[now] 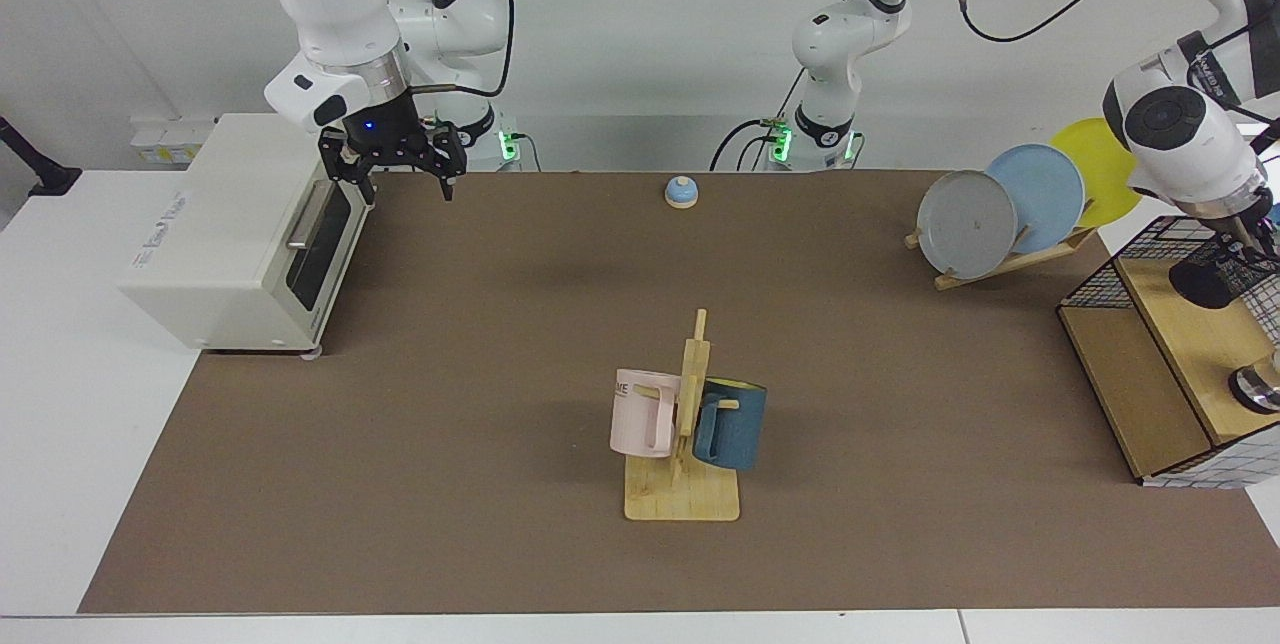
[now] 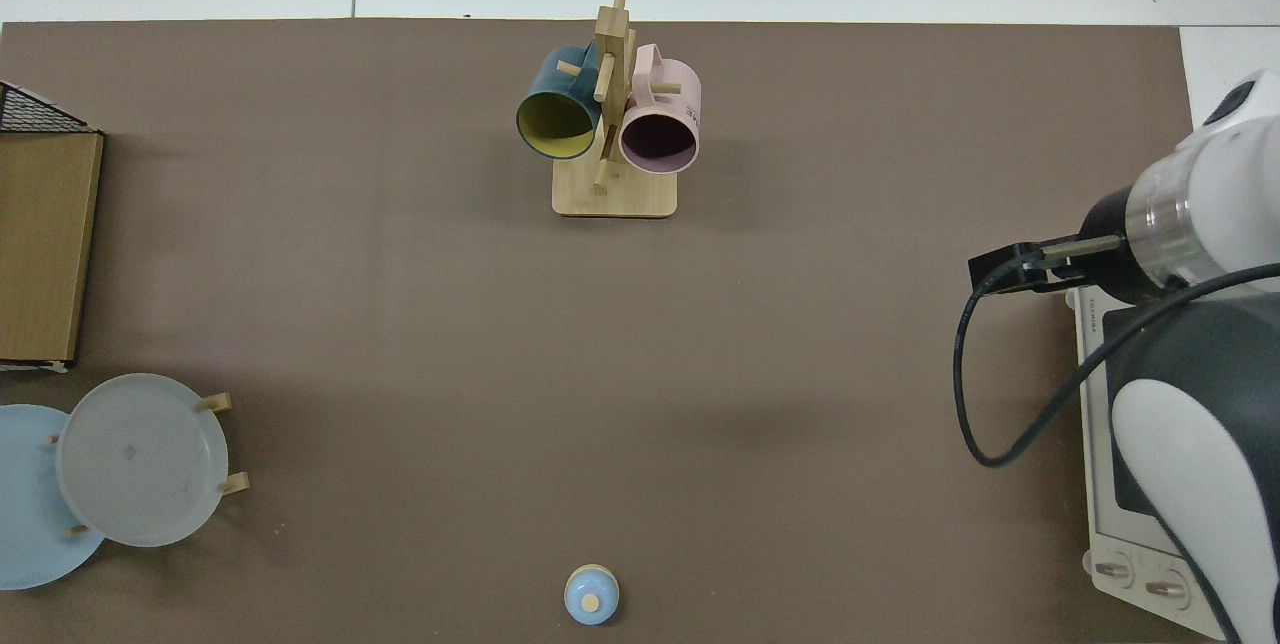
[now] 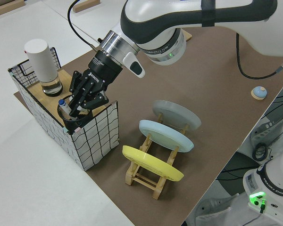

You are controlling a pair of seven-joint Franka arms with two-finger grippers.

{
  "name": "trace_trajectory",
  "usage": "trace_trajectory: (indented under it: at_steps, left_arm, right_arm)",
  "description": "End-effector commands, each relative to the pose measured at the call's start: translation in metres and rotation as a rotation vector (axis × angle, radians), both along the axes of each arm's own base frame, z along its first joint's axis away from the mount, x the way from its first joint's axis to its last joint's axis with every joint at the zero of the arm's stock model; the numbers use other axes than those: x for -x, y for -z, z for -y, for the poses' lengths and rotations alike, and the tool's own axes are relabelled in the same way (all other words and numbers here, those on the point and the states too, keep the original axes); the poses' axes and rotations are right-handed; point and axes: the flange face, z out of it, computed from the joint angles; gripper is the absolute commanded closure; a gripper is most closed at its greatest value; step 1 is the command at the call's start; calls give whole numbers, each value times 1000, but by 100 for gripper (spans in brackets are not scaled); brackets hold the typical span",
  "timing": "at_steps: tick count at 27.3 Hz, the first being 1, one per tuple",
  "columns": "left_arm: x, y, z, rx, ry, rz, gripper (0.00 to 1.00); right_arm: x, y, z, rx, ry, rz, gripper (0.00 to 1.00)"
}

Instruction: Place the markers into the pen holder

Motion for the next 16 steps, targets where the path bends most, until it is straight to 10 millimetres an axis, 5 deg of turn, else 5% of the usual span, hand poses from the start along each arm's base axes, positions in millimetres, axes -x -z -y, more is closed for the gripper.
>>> trace_trajectory:
  at_steps: [1, 9, 16]
  left_arm:
    - [7, -3, -4, 13, 2, 12, 29]
    - [5, -11, -3, 5, 7, 21, 24]
    - [10, -40, -3, -16, 8, 50, 24]
  right_arm:
    - [3, -4, 3, -5, -21, 1, 0]
    - [3, -4, 3, -5, -21, 1, 0]
    - [3, -4, 3, -5, -18, 1, 0]
